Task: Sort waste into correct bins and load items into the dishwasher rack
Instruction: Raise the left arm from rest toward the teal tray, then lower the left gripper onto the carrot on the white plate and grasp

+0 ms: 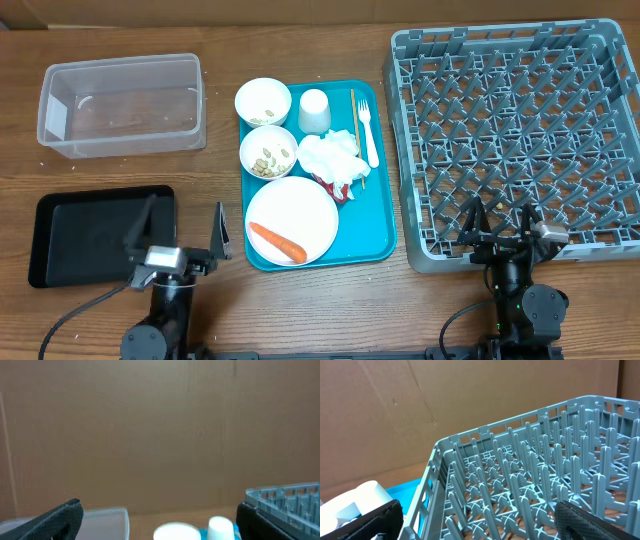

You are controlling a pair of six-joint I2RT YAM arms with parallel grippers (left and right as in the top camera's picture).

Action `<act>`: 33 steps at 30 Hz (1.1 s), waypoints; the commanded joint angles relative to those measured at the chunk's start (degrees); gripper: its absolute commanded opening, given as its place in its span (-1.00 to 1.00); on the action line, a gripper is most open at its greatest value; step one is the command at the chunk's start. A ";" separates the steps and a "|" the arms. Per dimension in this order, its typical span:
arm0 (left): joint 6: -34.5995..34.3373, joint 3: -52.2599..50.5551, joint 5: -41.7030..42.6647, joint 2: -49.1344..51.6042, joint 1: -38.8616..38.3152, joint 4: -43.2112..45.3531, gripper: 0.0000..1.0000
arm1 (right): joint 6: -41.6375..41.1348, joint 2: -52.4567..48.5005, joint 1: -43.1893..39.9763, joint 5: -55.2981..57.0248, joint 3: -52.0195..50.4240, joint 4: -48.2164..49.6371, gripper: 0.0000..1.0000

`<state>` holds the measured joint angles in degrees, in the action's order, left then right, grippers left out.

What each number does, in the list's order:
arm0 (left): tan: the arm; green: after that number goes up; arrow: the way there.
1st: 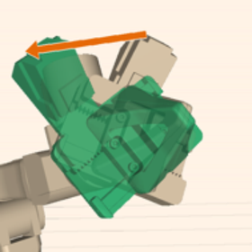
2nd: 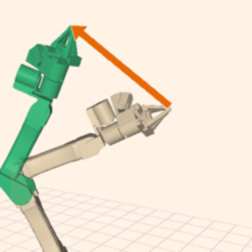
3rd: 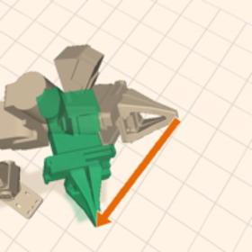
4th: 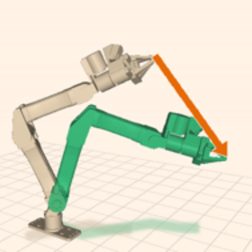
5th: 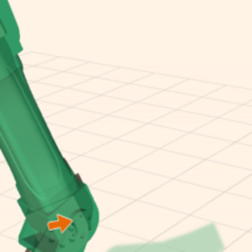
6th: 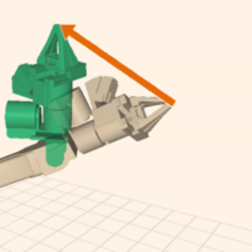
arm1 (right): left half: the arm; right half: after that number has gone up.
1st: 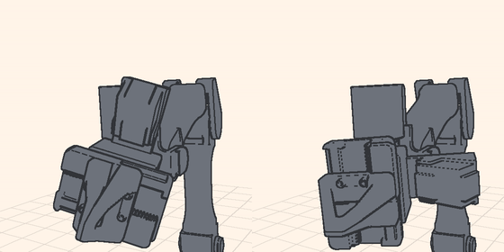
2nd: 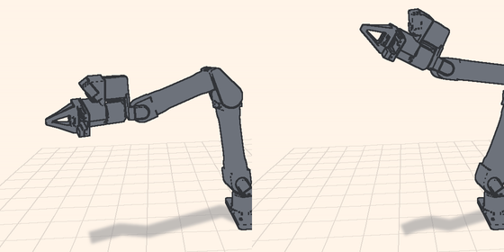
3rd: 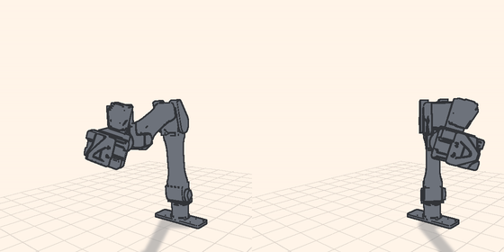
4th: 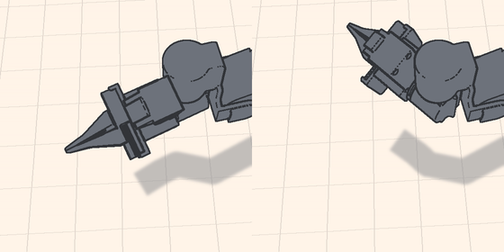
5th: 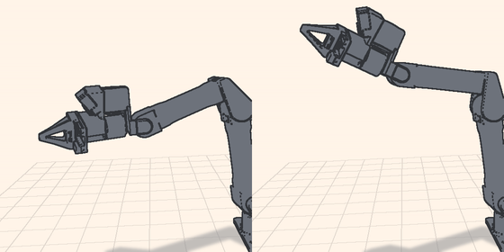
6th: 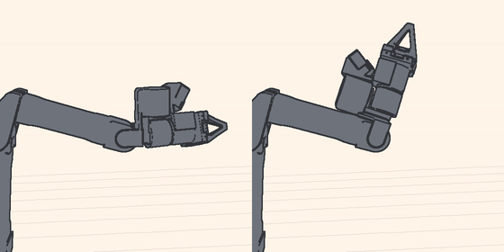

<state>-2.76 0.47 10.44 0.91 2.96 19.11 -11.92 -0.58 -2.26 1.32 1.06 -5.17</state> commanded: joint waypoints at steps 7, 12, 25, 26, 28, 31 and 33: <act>-1.64 10.14 3.23 1.14 -0.35 -2.82 1.00 | 0.33 0.39 -0.22 -0.13 -0.59 0.37 1.00; 8.66 18.51 3.37 8.09 -0.35 -10.14 1.00 | 0.33 0.39 -0.22 -0.13 -0.59 0.37 1.00; 12.37 58.01 19.67 41.03 -0.35 -48.87 1.00 | 0.33 0.39 -0.22 -0.13 -0.59 0.35 1.00; 11.93 59.74 22.77 41.44 -0.35 -49.77 1.00 | 0.33 0.39 -0.22 -0.13 -0.59 0.37 1.00; 11.17 62.77 24.00 41.92 -0.35 -52.85 1.00 | 0.33 0.39 -0.22 -0.13 -0.59 0.37 1.00; 6.88 70.40 18.49 45.92 -0.42 -67.17 1.00 | 0.33 0.39 -0.22 -0.13 -0.59 0.37 1.00; 6.75 76.06 14.64 53.11 -0.44 -80.78 1.00 | 0.33 0.39 -0.22 -0.13 -0.59 0.37 1.00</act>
<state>7.11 69.73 29.30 45.50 2.96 -49.93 -11.94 -0.58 -2.26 1.30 1.06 -5.13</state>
